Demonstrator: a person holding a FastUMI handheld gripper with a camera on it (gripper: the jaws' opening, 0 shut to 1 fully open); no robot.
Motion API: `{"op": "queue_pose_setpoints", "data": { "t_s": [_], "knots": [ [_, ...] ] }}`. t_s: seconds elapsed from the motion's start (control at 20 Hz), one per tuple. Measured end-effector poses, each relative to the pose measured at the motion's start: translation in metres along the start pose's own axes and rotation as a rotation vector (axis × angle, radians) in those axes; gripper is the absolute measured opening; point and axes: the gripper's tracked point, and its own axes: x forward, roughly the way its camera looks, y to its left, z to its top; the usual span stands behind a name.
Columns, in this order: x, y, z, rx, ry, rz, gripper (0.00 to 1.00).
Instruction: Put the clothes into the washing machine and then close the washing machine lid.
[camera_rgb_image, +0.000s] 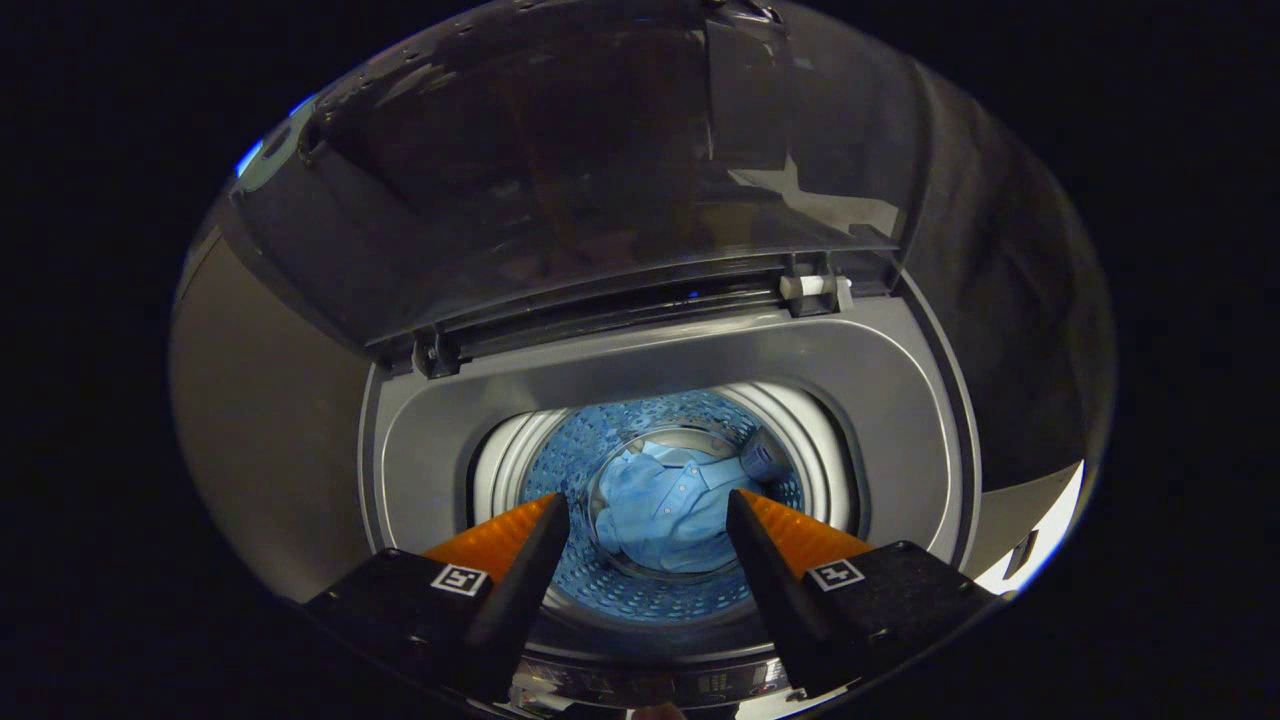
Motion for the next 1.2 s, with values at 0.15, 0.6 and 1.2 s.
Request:
{"op": "queue_pose_setpoints", "data": {
  "t_s": [0.15,0.6,1.2],
  "knots": [
    [-0.020,0.004,0.011,0.011,-0.035,0.024,1.00],
    [-0.132,0.024,0.132,0.012,-0.286,0.114,1.00],
    [-0.147,0.076,0.268,-0.065,-0.415,0.126,1.00]
  ]
}}
